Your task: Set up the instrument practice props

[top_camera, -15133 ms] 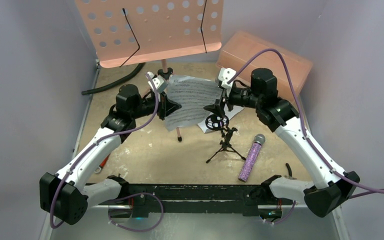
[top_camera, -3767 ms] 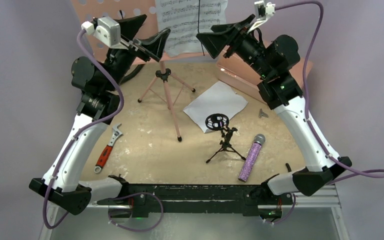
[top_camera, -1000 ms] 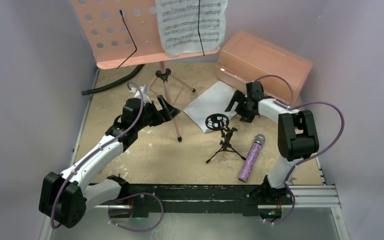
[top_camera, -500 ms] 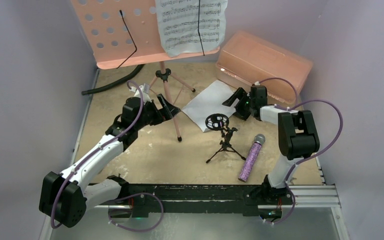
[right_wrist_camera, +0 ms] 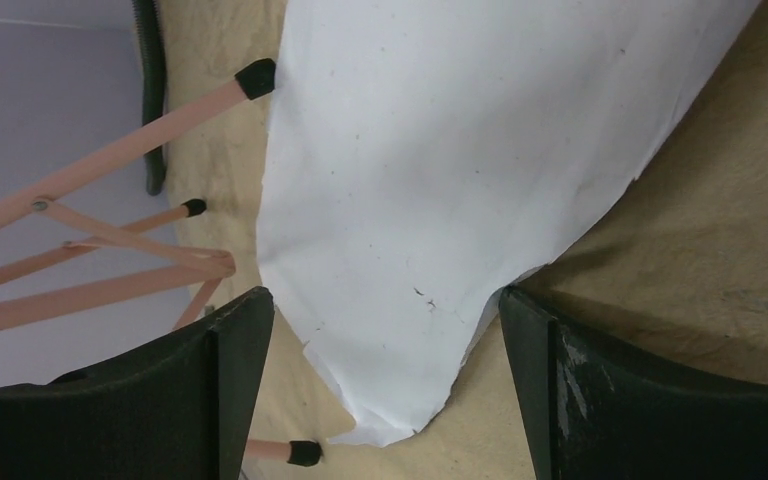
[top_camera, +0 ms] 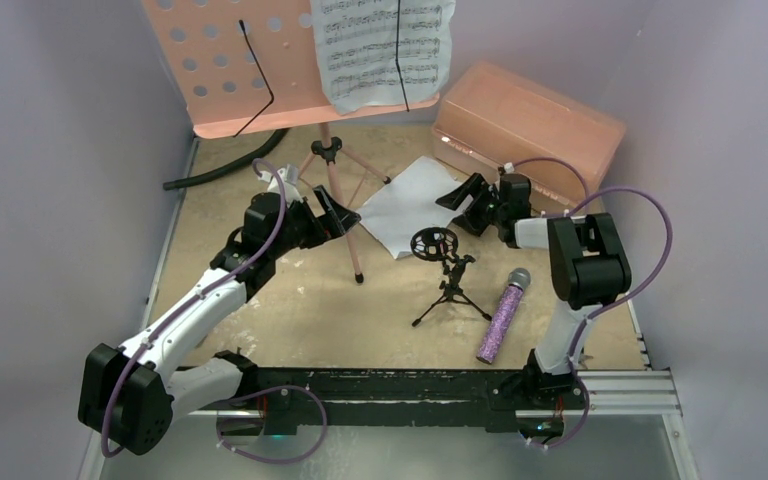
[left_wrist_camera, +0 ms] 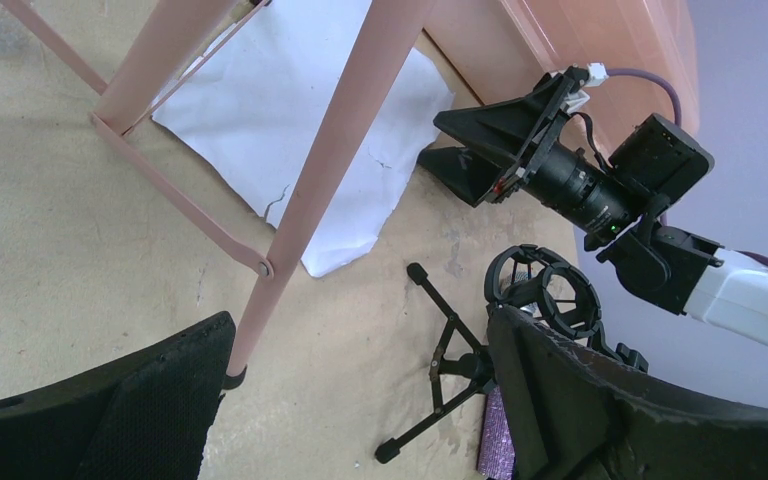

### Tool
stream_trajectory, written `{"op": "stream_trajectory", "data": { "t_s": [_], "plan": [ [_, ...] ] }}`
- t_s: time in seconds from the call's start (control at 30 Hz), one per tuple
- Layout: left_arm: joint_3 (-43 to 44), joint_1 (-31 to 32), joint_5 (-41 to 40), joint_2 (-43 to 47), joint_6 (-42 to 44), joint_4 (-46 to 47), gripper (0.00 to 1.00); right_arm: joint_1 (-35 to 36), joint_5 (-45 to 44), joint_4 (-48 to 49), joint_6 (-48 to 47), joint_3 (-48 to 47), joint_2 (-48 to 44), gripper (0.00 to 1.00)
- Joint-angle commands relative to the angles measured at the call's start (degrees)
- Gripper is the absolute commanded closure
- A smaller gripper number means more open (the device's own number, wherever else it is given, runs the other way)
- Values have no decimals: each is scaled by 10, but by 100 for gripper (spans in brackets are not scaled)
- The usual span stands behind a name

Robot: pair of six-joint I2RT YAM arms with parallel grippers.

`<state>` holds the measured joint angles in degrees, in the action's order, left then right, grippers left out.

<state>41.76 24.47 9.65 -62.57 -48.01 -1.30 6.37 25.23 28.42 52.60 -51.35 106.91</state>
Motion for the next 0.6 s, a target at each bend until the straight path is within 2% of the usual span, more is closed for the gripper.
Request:
{"op": "stream_trajectory", "data": {
  "t_s": [0.0, 0.17, 0.4, 0.57],
  "plan": [
    [26, 2, -7, 0, -1, 22, 4, 0, 46, 78, 36, 12, 12, 16],
    [29, 2, -7, -3, 1, 24, 4, 4, 61, 114, 52, 12, 36, 20],
    [33, 2, -9, -3, 5, 24, 4, 23, 49, 97, 40, -28, 73, 22],
    [39, 2, -10, -3, 10, 24, 4, 33, 54, 89, 34, -52, 92, 31]
  ]
}}
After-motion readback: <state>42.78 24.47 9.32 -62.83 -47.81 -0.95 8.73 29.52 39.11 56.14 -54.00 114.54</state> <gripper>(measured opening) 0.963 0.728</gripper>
